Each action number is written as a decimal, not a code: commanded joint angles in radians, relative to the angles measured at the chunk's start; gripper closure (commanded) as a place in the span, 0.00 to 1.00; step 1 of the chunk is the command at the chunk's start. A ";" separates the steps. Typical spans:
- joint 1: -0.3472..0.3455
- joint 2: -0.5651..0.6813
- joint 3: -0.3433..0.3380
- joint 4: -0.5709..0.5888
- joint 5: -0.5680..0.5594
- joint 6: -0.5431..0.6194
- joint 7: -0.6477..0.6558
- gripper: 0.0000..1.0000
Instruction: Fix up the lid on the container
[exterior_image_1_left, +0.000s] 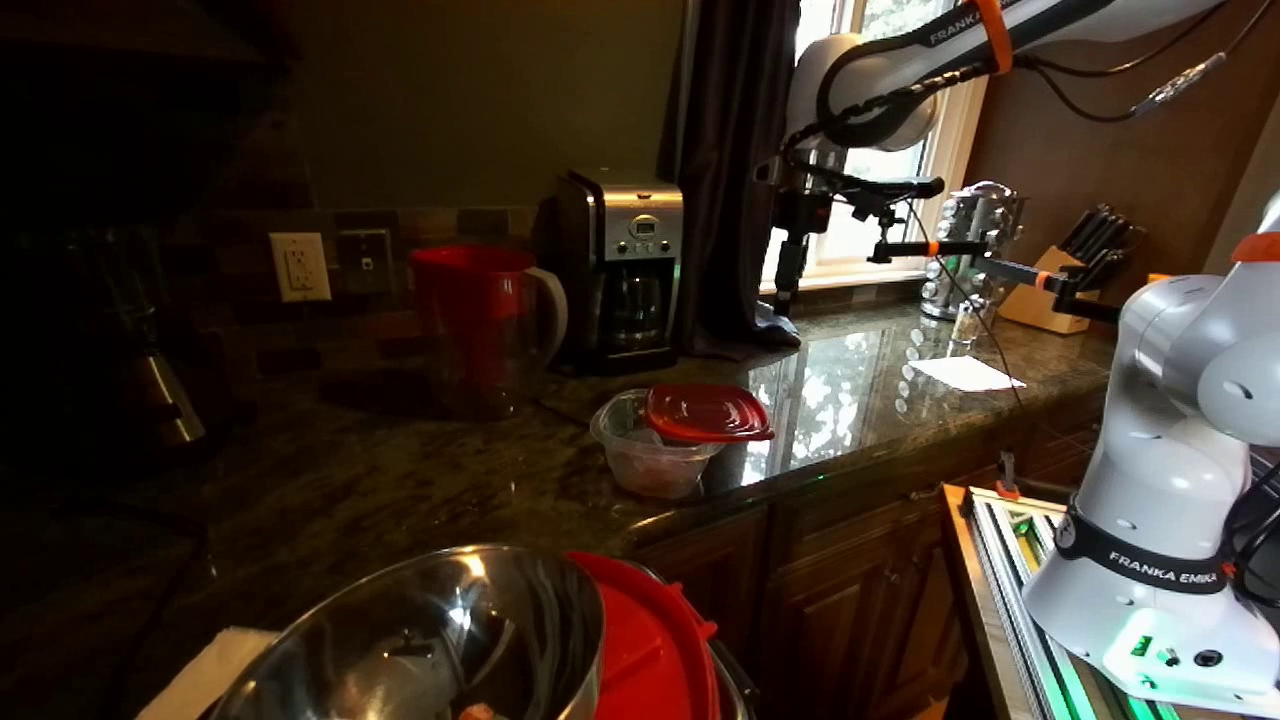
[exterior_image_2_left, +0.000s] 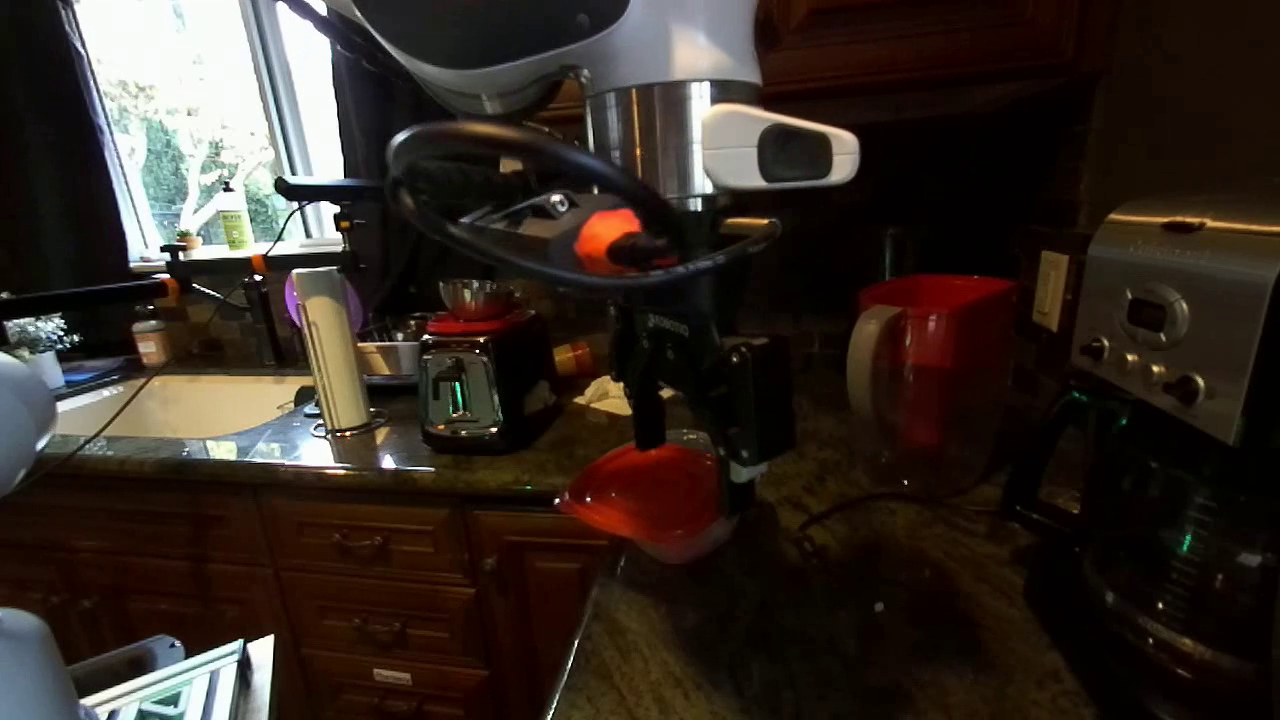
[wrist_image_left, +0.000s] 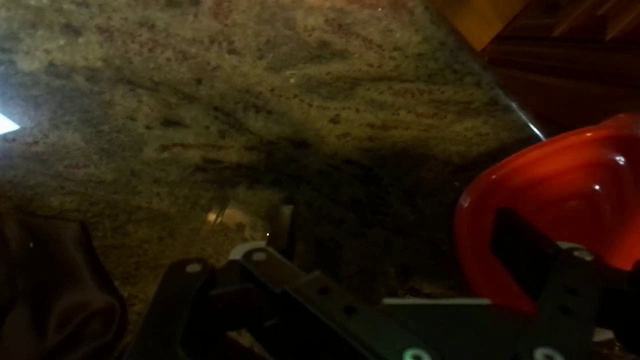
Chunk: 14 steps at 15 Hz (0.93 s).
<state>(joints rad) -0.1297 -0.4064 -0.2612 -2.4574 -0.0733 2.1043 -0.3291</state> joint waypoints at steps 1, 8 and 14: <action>-0.006 -0.034 0.052 -0.001 0.080 -0.098 0.172 0.00; 0.000 -0.035 0.106 0.003 0.042 -0.127 0.211 0.00; 0.003 -0.008 0.132 0.000 0.216 -0.154 0.461 0.00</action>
<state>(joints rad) -0.1297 -0.4287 -0.1538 -2.4557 0.0593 1.9693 0.0147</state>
